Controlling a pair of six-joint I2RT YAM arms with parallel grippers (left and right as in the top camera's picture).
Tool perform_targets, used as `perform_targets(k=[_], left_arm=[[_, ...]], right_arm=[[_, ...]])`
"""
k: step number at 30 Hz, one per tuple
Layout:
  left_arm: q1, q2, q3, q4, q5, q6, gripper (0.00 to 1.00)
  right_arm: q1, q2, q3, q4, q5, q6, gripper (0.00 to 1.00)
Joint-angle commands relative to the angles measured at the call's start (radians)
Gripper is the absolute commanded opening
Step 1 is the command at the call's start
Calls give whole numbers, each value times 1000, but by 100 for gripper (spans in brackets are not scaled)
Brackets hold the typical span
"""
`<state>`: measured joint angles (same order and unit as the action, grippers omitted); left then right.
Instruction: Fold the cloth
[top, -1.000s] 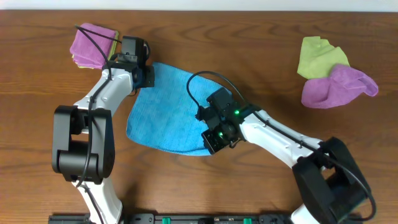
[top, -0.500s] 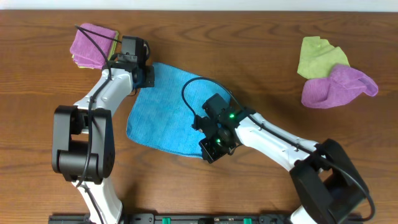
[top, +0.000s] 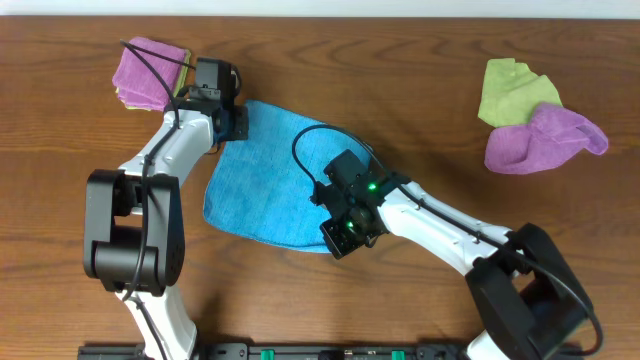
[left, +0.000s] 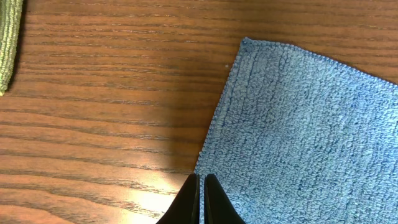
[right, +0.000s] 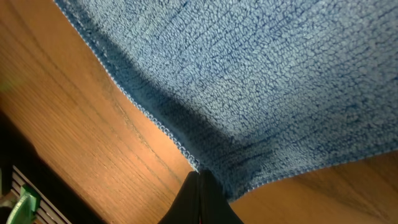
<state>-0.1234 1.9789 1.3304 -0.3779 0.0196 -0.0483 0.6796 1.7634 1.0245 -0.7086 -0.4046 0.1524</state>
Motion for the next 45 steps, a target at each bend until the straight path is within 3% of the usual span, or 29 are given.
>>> perform_targets(k=[1, 8, 19, 45], left_arm=[[2, 10, 26, -5, -1, 0, 6], [2, 10, 26, -8, -1, 0, 6], [2, 10, 26, -10, -1, 0, 5], [2, 10, 26, -11, -1, 0, 6]], right_arm=[[6, -2, 10, 4, -11, 19, 2], [6, -2, 10, 92, -11, 26, 2], [12, -2, 10, 8, 58, 25, 2], [75, 6, -49, 14, 80, 34, 2]])
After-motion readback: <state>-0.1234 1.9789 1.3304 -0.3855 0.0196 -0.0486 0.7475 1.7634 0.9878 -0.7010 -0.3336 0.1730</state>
